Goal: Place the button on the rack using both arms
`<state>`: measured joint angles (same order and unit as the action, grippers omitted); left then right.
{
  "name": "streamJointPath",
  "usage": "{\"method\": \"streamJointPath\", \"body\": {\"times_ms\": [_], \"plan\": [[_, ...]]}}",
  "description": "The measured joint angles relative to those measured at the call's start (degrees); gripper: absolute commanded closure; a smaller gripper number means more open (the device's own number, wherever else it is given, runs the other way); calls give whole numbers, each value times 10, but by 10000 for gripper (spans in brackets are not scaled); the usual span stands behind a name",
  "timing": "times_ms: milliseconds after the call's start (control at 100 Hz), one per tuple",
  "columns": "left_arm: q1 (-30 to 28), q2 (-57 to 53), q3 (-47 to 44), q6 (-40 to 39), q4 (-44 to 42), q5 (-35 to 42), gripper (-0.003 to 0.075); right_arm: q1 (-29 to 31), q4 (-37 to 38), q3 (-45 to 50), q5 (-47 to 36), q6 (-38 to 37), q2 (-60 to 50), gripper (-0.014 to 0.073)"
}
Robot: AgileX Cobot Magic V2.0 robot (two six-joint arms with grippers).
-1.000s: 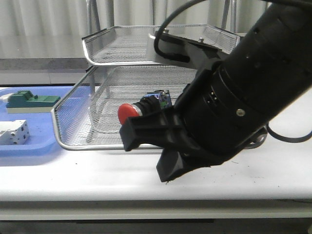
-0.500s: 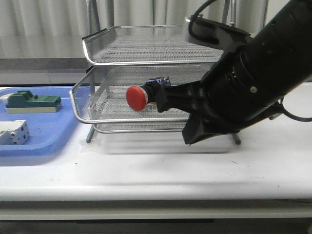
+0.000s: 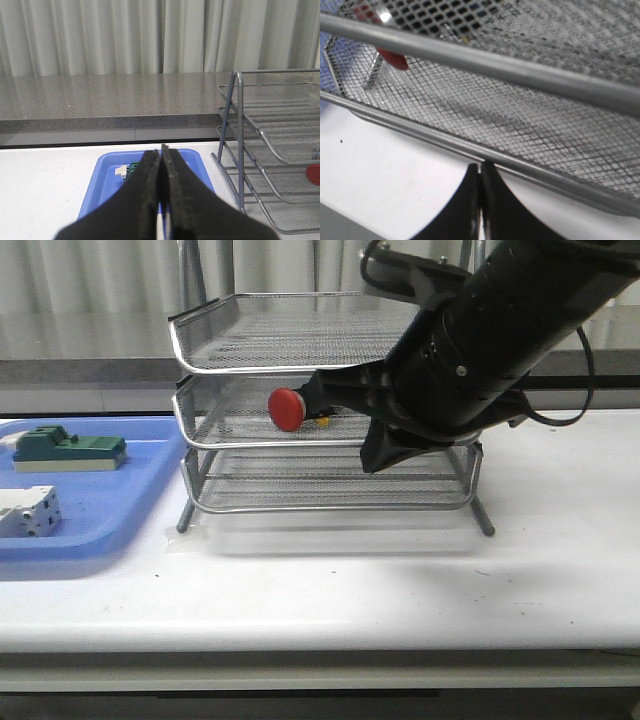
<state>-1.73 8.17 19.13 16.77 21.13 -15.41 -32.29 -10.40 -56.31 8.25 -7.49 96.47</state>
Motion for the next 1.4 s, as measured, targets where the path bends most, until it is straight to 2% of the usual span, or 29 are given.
{"method": "streamJointPath", "body": {"times_ms": [310, 690, 1080, 1400], "plan": [[0, 0, 0, 0, 0, 0, 741, -2, 2, -9, 48, 0, -20, 651], [0, 0, 0, 0, 0, 0, 741, -1, 77, 28, 95, 1, -166, 651], [0, 0, 0, 0, 0, 0, 741, 110, 104, 120, 143, 1, -358, 651], [0, 0, 0, 0, 0, 0, 741, 176, 121, 227, 179, 1, -569, 651]]}}
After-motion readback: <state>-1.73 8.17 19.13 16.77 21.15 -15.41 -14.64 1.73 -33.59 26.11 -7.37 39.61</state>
